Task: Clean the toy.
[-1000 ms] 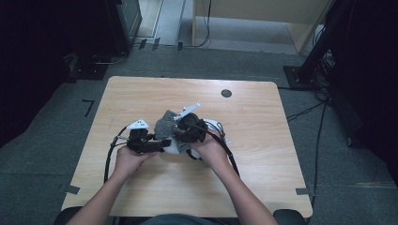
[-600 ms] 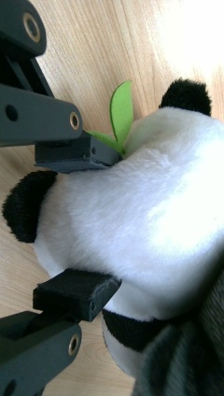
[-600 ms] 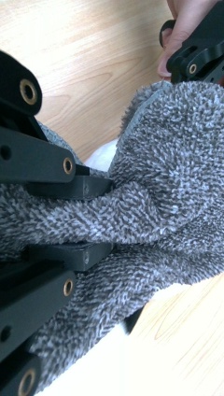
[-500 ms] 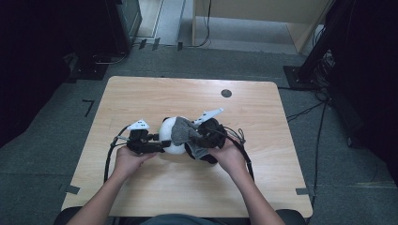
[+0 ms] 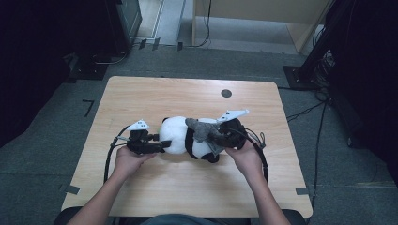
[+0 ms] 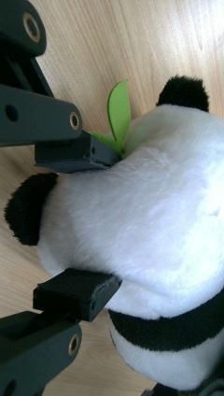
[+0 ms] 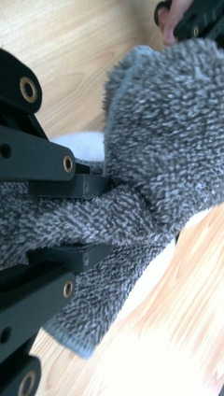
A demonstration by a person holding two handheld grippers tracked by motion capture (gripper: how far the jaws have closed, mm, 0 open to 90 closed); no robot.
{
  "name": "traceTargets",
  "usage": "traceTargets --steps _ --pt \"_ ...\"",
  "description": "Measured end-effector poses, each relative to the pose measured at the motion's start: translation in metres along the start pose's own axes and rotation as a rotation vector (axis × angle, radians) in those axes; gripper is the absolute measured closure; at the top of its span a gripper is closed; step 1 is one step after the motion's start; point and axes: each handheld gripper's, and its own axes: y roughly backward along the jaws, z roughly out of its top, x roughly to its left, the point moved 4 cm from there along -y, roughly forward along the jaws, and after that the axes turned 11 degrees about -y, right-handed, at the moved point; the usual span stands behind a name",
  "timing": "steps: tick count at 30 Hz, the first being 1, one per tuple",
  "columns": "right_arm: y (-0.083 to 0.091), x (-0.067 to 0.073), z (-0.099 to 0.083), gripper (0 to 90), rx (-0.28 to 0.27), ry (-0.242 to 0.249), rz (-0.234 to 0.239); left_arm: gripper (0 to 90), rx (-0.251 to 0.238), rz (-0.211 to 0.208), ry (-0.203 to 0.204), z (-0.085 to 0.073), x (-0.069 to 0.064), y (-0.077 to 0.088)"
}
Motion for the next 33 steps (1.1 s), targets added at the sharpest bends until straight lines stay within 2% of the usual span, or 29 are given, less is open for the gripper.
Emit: traceTargets --steps 4,7,15,18,20,22,24,29,33 --pt "0.005 -0.006 -0.004 75.2 0.004 -0.039 0.0 46.3 -0.004 -0.003 0.0 -0.001 0.0 0.0" --pt "0.006 -0.012 -0.006 75.1 -0.004 -0.051 -0.011 46.2 -0.007 -0.006 0.007 -0.001 0.0 0.0" --pt "0.012 -0.036 -0.008 75.7 -0.013 -0.097 -0.082 46.0 -0.017 -0.011 0.021 -0.002 0.001 0.0" --pt "0.01 -0.045 -0.008 75.8 -0.013 -0.138 -0.074 46.0 -0.021 -0.014 0.024 -0.002 0.001 0.0" --pt "0.009 -0.048 -0.007 75.8 -0.015 -0.145 -0.071 46.0 -0.021 -0.014 0.026 -0.002 0.001 0.0" --pt "0.006 -0.05 -0.005 75.9 -0.012 -0.136 -0.089 45.9 -0.019 -0.013 0.023 -0.002 0.001 0.0" --pt "0.003 -0.055 -0.004 75.9 -0.011 -0.148 -0.098 46.0 -0.017 -0.013 0.021 -0.002 0.001 0.0" --pt "0.002 -0.069 0.002 76.5 -0.023 -0.18 -0.159 45.9 -0.013 -0.011 0.014 -0.003 0.001 0.0" --pt "0.011 -0.066 0.014 76.8 -0.06 -0.186 -0.153 45.8 -0.016 -0.012 0.011 -0.003 0.002 0.0"
